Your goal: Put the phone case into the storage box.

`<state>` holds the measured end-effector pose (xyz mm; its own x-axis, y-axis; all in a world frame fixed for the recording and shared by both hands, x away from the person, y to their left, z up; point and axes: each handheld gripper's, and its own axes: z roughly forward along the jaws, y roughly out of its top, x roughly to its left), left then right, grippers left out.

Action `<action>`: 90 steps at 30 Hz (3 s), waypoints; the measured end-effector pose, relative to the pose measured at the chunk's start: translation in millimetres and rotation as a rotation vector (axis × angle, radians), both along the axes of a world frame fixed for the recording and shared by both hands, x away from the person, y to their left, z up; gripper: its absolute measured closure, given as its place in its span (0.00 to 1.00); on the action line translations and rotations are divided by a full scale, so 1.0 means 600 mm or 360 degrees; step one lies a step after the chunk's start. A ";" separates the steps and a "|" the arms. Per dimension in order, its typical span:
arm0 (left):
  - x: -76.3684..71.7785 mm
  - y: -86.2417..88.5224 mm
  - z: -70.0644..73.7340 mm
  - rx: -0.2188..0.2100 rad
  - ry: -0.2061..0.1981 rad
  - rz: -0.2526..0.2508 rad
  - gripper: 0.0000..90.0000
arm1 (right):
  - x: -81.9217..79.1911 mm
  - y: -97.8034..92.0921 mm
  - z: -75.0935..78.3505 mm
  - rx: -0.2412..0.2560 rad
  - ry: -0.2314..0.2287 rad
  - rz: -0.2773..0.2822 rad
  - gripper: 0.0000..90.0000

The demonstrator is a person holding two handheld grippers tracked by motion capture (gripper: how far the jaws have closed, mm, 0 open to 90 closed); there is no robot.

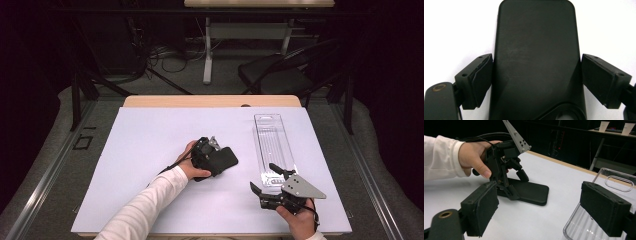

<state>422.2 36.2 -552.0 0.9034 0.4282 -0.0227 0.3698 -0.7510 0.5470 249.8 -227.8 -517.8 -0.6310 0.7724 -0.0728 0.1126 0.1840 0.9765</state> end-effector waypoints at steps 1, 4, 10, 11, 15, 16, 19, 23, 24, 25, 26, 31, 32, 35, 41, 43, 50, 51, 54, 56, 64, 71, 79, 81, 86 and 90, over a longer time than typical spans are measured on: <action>0.000 0.000 0.000 0.0001 0.0000 0.0001 0.15 | 0.000 0.000 0.000 -0.0001 -0.0001 0.0000 0.16; 0.000 0.000 0.001 0.0007 0.0006 0.0004 0.15 | 0.000 0.000 0.000 -0.0002 0.0000 0.0001 0.16; -0.001 -0.001 0.002 0.0017 0.0014 0.0017 0.16 | 0.000 0.000 0.000 -0.0003 0.0000 0.0001 0.16; -0.001 -0.001 0.002 0.0018 0.0016 0.0017 0.16 | 0.000 0.000 0.000 -0.0002 0.0000 0.0001 0.16; 0.000 -0.002 0.003 0.0027 0.0019 0.0023 0.16 | 0.000 0.000 0.000 -0.0003 0.0000 0.0002 0.16; 0.000 -0.002 0.003 0.0027 0.0021 0.0024 0.16 | 0.000 0.000 0.000 -0.0003 0.0000 0.0002 0.16; 0.000 -0.002 0.005 0.0032 0.0036 0.0025 0.16 | 0.000 0.000 0.000 0.0000 0.0003 0.0002 0.16; 0.000 -0.001 0.008 0.0024 0.0064 0.0031 0.16 | 0.000 0.000 0.000 -0.0002 0.0001 0.0002 0.16; 0.000 0.000 0.009 0.0018 0.0077 0.0036 0.16 | 0.000 0.000 0.000 -0.0002 0.0001 0.0003 0.16; 0.000 0.000 0.010 0.0018 0.0081 0.0037 0.16 | 0.000 0.000 0.000 -0.0003 0.0000 0.0003 0.16; 0.000 0.001 0.011 0.0017 0.0082 0.0042 0.16 | 0.000 0.000 0.000 -0.0003 0.0000 0.0002 0.16; -0.002 0.006 0.019 0.0018 0.0120 0.0068 0.16 | 0.000 0.000 0.000 -0.0002 -0.0002 0.0002 0.16; -0.002 0.007 0.021 0.0016 0.0128 0.0075 0.16 | 0.000 0.000 0.000 -0.0002 -0.0002 0.0003 0.16; -0.005 0.010 0.026 0.0015 0.0147 0.0083 0.16 | 0.000 0.001 0.000 -0.0003 -0.0003 0.0003 0.16; -0.012 0.017 0.040 0.0019 0.0158 0.0089 0.16 | -0.001 0.000 0.001 0.0003 -0.0007 0.0001 0.16; -0.016 0.019 0.044 0.0018 0.0171 0.0084 0.16 | -0.001 0.000 0.001 0.0003 -0.0005 0.0001 0.16; -0.028 0.022 0.058 0.0005 0.0182 0.0071 0.16 | 0.000 0.001 0.000 -0.0009 0.0010 0.0006 0.16; -0.029 0.023 0.060 0.0010 0.0183 0.0071 0.16 | 0.000 0.001 0.000 -0.0009 0.0010 0.0006 0.16; -0.034 0.024 0.065 0.0008 0.0189 0.0070 0.16 | 0.000 0.002 0.000 -0.0009 0.0013 0.0007 0.16; -0.037 0.024 0.070 0.0011 0.0188 0.0066 0.16 | -0.001 0.003 0.001 -0.0012 0.0012 0.0011 0.16; -0.053 0.027 0.093 0.0007 0.0201 0.0045 0.16 | 0.001 0.005 0.003 -0.0015 0.0019 -0.0002 0.15; -0.066 0.032 0.112 0.0009 0.0197 0.0032 0.17 | 0.003 0.010 0.012 -0.0011 0.0016 0.0016 0.15; -0.079 0.041 0.133 0.0013 0.0193 0.0032 0.17 | 0.009 0.019 0.024 -0.0050 0.0032 0.0030 0.16; -0.082 0.045 0.138 0.0007 0.0199 0.0030 0.17 | 0.012 0.023 0.026 -0.0062 0.0029 0.0049 0.16; -0.089 0.052 0.148 0.0010 0.0199 0.0038 0.17 | 0.018 0.032 0.029 -0.0119 0.0044 0.0082 0.16; -0.091 0.055 0.153 0.0011 0.0202 0.0035 0.17 | 0.019 0.039 0.032 -0.0168 0.0027 0.0121 0.16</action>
